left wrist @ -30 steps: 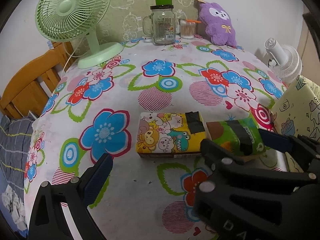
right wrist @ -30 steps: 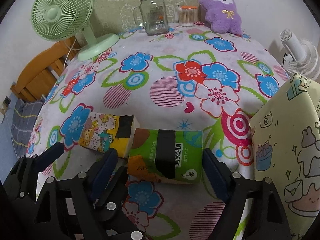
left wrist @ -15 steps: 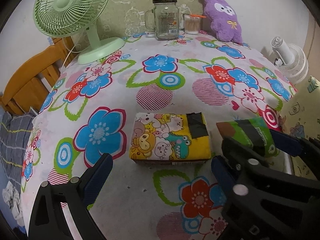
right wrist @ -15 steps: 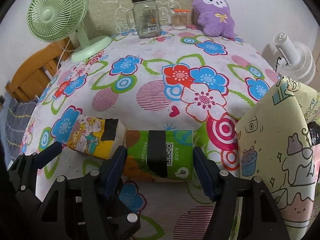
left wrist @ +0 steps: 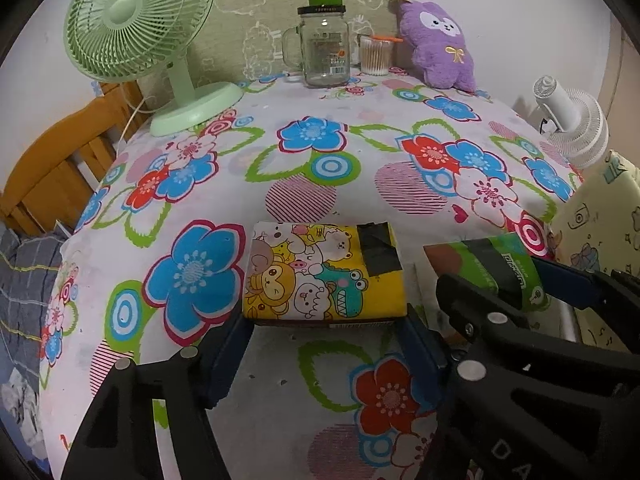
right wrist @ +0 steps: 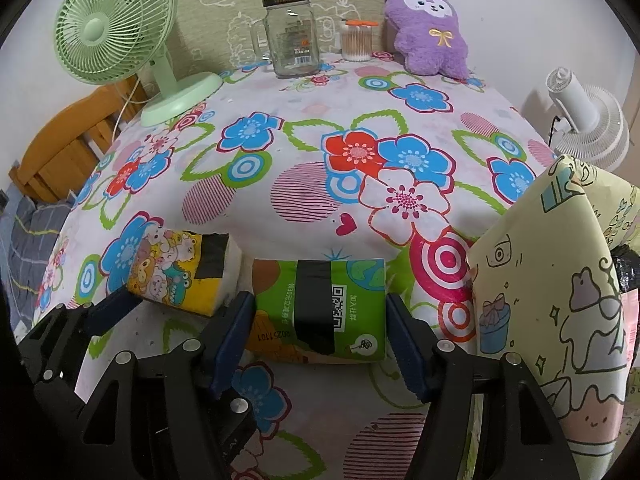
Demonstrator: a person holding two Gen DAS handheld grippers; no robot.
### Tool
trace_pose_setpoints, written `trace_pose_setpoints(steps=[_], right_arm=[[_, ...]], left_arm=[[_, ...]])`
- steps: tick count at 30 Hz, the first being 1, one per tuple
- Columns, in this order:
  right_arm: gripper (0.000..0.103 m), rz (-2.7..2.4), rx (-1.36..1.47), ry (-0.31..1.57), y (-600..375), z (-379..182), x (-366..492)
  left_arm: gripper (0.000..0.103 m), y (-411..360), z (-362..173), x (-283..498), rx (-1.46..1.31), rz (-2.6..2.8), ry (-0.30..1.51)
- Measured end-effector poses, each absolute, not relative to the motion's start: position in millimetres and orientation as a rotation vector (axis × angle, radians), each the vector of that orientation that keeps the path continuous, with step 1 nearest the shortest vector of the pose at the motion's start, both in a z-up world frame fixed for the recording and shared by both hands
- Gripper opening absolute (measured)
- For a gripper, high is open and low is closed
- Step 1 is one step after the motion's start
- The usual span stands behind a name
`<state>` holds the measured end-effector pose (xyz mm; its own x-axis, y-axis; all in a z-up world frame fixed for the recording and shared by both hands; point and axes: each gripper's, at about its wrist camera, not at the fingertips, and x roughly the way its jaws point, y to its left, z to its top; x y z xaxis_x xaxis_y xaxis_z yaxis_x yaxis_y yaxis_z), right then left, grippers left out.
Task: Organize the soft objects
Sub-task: 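Lift the snack box and tissue pack and carry them toward the gift box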
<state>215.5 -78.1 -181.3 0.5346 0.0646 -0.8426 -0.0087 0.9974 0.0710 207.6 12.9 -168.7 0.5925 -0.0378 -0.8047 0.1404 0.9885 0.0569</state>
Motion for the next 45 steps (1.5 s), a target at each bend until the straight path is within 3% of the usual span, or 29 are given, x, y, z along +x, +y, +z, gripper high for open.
trace_pose_setpoints(steps=[45], right_arm=[[0.066,0.094,-0.004,0.733,-94.8,-75.8,116.4]], left_arm=[[0.073,-7.4,-69.9,109.8,0.093,-0.05,0.688]])
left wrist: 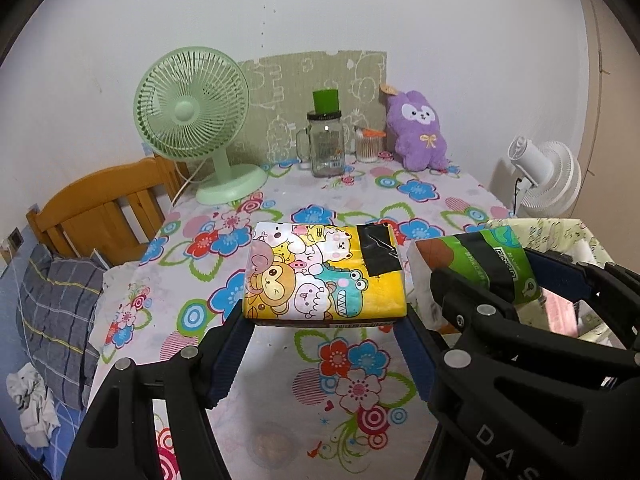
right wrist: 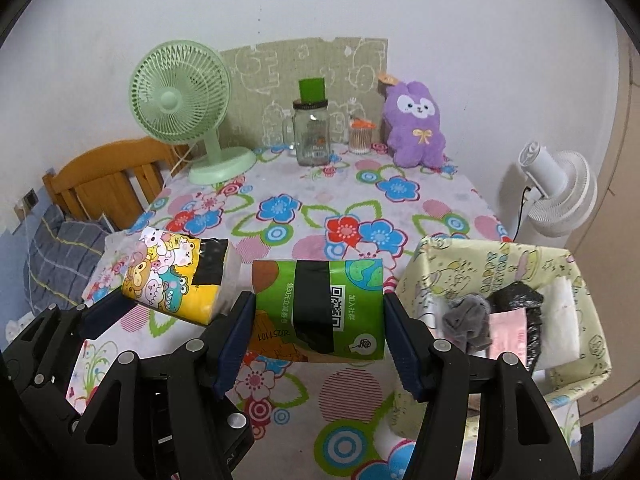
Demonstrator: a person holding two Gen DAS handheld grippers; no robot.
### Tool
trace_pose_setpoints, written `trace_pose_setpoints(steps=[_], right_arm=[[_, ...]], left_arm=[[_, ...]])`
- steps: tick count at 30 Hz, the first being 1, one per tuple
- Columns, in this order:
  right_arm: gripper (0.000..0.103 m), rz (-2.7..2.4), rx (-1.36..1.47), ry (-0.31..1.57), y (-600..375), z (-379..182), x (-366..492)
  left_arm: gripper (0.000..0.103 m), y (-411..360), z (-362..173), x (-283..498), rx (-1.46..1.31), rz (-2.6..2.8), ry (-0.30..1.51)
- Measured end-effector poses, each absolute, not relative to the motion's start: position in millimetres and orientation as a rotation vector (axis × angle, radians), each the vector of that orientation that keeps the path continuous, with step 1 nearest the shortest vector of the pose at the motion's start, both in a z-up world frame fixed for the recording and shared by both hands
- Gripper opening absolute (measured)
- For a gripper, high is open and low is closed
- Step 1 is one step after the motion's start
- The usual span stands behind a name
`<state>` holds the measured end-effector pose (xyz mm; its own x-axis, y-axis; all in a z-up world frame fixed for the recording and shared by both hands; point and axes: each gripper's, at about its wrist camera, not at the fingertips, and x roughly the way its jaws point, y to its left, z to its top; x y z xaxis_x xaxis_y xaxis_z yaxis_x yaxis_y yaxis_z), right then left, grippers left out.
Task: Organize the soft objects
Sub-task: 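Lift the snack box and tissue pack and carry them toward the gift box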
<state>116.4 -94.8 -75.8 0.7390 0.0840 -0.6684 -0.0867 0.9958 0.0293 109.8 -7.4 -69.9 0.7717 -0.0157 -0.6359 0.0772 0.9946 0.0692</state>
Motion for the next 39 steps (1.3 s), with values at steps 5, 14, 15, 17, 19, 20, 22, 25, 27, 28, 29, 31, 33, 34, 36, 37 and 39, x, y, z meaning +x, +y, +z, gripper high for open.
trace_pose_setpoints(steps=[5,14,15,17,19,20,22,25,27,28,29,31,33,34,36,37,39], right_arm=[[0.066,0.094,-0.007,0.708,-100.7,-62.8,105.7],[0.066,0.081,-0.008,0.672,-112.8,-47.3,93.5],[0.066,0.08,-0.008,0.67,-114.0,-46.5,92.4],[0.066,0.076,-0.009,0.664,-116.7,-44.6,91.0],[0.066,0.073,-0.007,0.661,-119.4,-43.4,88.7],[0.066,0.071,-0.007,0.66,-121.3,-43.1,88.3],[0.066,0.068,-0.005,0.658,-125.8,-42.3,87.9],[0.066,0.064,-0.002,0.655,-132.2,-41.7,88.4],[0.066,0.059,0.001,0.653,-136.7,-40.7,88.0],[0.066,0.058,0.002,0.652,-139.3,-40.6,88.3],[0.066,0.056,0.004,0.652,-141.5,-40.7,88.9],[0.066,0.052,0.007,0.651,-146.6,-40.8,88.8],[0.066,0.045,0.012,0.651,-152.8,-41.4,89.4],[0.066,0.043,0.014,0.652,-154.9,-41.7,89.9],[0.066,0.038,0.017,0.652,-160.0,-42.2,90.7],[0.066,0.035,0.018,0.652,-162.9,-42.5,90.7],[0.066,0.03,0.021,0.654,-168.9,-43.1,91.3]], left_arm=[[0.073,-13.3,-58.1,101.4,0.1,-0.065,0.67],[0.073,-24.6,-44.3,93.2,0.101,-0.083,0.639],[0.073,-26.0,-43.1,92.7,0.1,-0.086,0.637],[0.073,-29.4,-41.7,92.0,0.099,-0.09,0.633],[0.073,-32.8,-40.7,91.8,0.099,-0.094,0.631],[0.073,-34.8,-40.2,91.7,0.099,-0.097,0.63],[0.073,-39.4,-39.2,91.6,0.101,-0.102,0.628],[0.073,-46.1,-37.6,90.3,0.104,-0.107,0.624],[0.073,-50.8,-36.8,90.5,0.105,-0.112,0.623],[0.073,-52.9,-36.7,90.9,0.106,-0.115,0.623],[0.073,-56.1,-36.5,91.3,0.107,-0.119,0.623],[0.073,-61.8,-36.1,91.6,0.109,-0.124,0.622],[0.073,-66.1,-36.2,93.3,0.111,-0.131,0.623],[0.073,-69.5,-36.4,93.8,0.113,-0.134,0.624],[0.073,-72.8,-36.7,94.2,0.115,-0.141,0.624],[0.073,-76.1,-37.0,94.6,0.117,-0.147,0.624],[0.073,-81.2,-37.9,95.4,0.119,-0.153,0.626]])
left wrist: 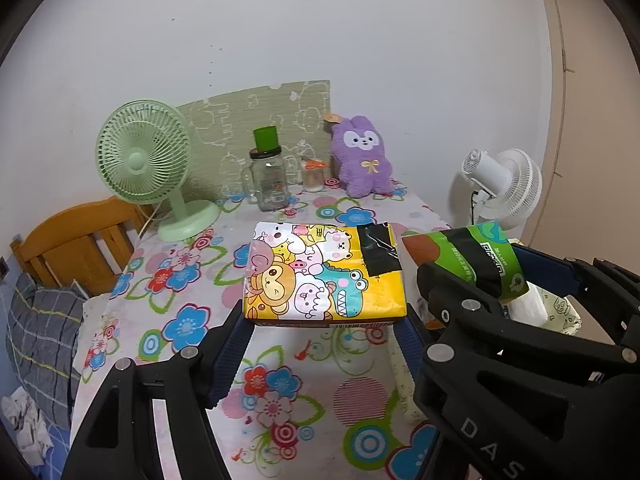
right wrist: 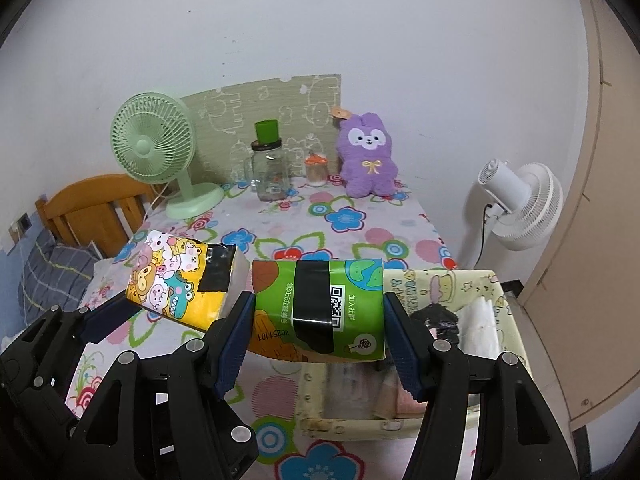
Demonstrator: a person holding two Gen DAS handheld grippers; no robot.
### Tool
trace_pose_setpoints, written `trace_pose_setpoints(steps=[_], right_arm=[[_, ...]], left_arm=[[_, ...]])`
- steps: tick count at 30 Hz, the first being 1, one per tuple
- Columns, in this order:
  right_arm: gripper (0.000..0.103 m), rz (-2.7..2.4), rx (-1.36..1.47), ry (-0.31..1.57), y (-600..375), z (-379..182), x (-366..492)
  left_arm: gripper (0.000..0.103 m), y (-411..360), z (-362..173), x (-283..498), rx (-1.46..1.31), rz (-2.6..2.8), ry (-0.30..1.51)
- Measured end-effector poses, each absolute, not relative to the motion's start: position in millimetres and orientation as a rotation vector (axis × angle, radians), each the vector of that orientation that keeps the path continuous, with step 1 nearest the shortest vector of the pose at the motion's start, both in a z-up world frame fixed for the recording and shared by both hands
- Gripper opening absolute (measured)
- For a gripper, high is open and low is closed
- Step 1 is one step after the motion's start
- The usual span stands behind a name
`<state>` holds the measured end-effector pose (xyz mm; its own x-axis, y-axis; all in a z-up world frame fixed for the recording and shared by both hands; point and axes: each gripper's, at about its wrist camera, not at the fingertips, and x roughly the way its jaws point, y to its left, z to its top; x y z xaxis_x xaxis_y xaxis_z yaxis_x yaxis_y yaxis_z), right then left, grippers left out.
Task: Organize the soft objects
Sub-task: 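Lift the snack box and tissue pack and carry them toward the gift box, then lower the snack box and tissue pack into the gift box and open both grippers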
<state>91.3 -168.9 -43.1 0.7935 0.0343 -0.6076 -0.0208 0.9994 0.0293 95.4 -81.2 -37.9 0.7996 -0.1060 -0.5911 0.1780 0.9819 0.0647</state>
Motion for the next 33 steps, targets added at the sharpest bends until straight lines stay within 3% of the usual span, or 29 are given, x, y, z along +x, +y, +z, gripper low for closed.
trace_pose_setpoints(steps=[33], right_arm=[[0.065,-0.102,0.084,0.705,-256.4,-69.3,103.7]], left_arm=[[0.073,-166.9,-60.5,114.8,0.177,-0.305,0.68]])
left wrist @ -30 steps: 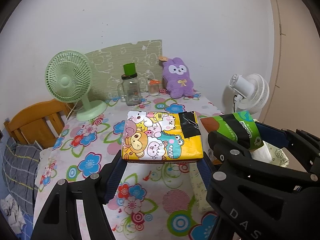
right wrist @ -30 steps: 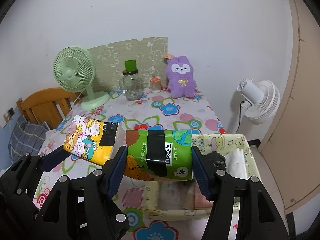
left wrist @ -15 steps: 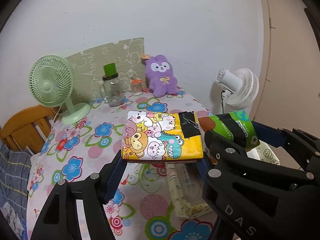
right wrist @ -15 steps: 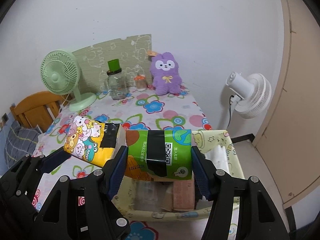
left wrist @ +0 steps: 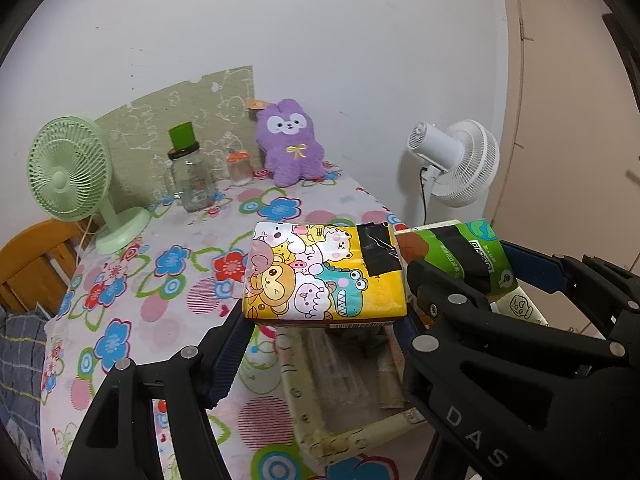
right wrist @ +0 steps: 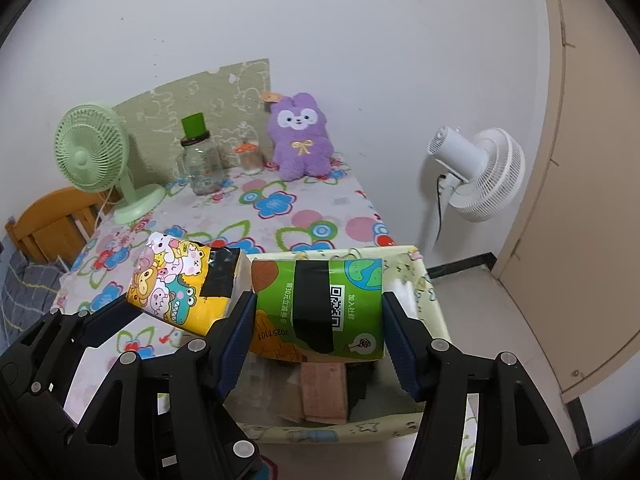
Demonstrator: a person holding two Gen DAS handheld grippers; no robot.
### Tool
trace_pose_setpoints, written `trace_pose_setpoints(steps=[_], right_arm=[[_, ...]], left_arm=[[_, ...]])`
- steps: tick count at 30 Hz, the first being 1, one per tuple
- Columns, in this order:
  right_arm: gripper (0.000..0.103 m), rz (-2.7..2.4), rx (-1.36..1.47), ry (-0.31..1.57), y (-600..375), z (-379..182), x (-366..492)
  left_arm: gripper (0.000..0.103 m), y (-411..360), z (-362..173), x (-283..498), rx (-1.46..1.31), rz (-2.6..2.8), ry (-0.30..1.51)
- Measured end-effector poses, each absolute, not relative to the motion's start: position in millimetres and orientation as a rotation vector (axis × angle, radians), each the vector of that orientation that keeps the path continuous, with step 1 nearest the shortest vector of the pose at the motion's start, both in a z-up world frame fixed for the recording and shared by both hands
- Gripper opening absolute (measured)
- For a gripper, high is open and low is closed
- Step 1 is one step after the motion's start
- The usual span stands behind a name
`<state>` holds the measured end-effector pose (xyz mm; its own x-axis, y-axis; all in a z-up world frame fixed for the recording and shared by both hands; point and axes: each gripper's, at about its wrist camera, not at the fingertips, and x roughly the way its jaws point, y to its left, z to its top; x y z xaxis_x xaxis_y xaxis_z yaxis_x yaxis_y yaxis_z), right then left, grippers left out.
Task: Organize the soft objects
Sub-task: 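Lower the snack box and tissue pack into the gift box and open both grippers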
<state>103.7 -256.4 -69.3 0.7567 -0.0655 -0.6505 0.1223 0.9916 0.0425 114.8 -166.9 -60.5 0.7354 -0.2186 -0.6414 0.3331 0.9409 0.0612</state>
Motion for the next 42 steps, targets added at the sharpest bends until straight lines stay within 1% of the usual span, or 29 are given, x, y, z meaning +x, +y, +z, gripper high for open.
trace_pose_setpoints(steps=[17,22,24,27,37,42], right_arm=[[0.064,-0.172,0.128,0.771,-290.1,-95.6,114.3],[0.064,-0.18,0.138,0.777,-294.3,-98.7,117.4],[0.064,-0.178,0.142,0.777,-295.4,-99.0,118.3],[0.064,-0.176,0.142,0.78,-294.9,-99.6,118.8],[0.065,-0.119,0.158,0.791,-283.9,-100.6,120.0],[0.068,-0.092,0.145,0.799,-274.3,-100.4,119.8]], left_arm=[[0.075,-197.6,-89.8,127.4,0.231,-0.364,0.771],[0.084,-198.1,-91.9,127.7,0.229,-0.361,0.778],[0.091,-198.3,-91.4,127.5,0.228,-0.363,0.775],[0.094,-198.6,-91.3,126.6,0.239,-0.364,0.77],[0.095,-193.2,-88.2,125.2,0.24,-0.356,0.761],[0.095,-186.4,-85.3,123.0,0.235,-0.34,0.759]])
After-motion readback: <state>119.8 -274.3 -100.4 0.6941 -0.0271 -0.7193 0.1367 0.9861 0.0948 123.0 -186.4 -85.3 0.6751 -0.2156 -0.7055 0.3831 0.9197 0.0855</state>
